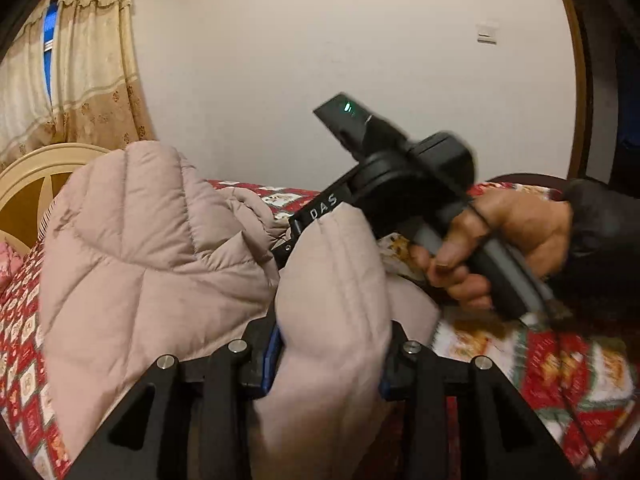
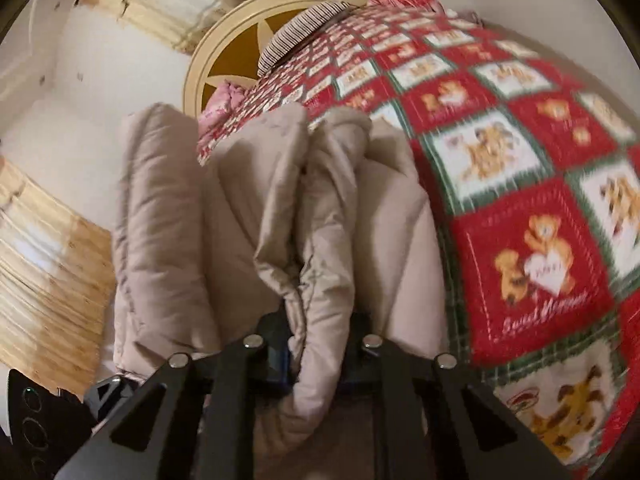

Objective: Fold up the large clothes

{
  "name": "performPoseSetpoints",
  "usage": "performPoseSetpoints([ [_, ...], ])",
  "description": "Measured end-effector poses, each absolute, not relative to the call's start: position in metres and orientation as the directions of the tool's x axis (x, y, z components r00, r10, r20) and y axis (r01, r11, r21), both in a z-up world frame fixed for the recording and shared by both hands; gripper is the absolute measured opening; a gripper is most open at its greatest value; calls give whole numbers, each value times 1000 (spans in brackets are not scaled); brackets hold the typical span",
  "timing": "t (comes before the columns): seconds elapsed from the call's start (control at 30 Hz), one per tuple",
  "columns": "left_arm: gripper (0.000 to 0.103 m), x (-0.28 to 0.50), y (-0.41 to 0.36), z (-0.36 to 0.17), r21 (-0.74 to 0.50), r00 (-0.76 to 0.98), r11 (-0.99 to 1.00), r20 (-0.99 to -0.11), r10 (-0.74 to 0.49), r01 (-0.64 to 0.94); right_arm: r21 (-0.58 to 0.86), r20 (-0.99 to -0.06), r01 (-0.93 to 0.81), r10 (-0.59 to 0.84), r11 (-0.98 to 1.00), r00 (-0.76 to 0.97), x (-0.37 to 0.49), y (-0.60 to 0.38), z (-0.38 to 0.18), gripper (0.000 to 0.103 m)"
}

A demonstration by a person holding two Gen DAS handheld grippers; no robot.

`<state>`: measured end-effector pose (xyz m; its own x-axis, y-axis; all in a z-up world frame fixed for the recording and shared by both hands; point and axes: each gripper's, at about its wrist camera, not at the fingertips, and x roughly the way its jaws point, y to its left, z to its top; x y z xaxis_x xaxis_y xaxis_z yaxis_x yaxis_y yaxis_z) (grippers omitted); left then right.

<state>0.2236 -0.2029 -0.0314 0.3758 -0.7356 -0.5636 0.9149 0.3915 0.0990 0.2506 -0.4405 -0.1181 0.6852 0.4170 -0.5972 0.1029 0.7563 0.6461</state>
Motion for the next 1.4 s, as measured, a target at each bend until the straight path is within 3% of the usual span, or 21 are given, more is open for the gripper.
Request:
performPoseSetpoints([
  [0.23,43,212,-131,12,-54,262,329,-493,-830,943,656,-585,102,418,748,695,249,-442,-129,14],
  [0.33,43,238,-89,25,-118,363,447,-422,-831,887,674,-564,92,429,733,706,245,-443,-130,14],
  [0.43,44,282,-49,34,-147,577,649,-342,-741,746,678,-553,84,432,730,712,242,-442,-130,14],
  [0.57,45,357,-39,18,-180,716,813,-396,-575,553,695,-537,76,446,715,716,242,-444,-134,14],
  [0.7,45,393,-67,-16,-325,611,764,-464,-642,557,704,-528,79,446,706,723,242,-447,-138,14],
  [0.77,45,391,-88,-19,-304,601,749,-454,-657,589,707,-527,79,449,703,721,242,-448,-140,14],
  [1.1,45,337,-190,-8,113,556,590,-510,-656,800,782,-473,66,520,620,712,239,-465,-161,12],
  [1.4,45,331,-210,-34,187,554,566,-586,-592,803,827,-426,89,514,556,745,224,-481,-164,15],
])
